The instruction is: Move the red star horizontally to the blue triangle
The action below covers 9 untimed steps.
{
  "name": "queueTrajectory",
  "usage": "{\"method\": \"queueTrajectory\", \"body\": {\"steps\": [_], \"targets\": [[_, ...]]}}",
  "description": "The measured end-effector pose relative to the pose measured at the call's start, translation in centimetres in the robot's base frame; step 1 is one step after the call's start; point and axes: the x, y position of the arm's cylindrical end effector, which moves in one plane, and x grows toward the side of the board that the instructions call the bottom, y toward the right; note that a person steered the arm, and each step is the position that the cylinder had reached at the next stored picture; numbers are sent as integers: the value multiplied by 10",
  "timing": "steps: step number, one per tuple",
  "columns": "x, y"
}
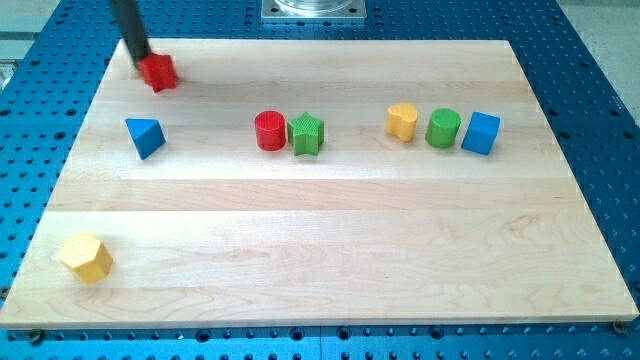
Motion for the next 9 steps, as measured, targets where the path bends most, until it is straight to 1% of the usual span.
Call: {"method": "queueTrajectory", "body": {"steps": [1,2,3,4,5,6,7,8,9], "targets": [[21,37],[9,30],[-13,-11],[25,-25],[37,18],[72,47],[71,37],[97,41],[102,49]]}}
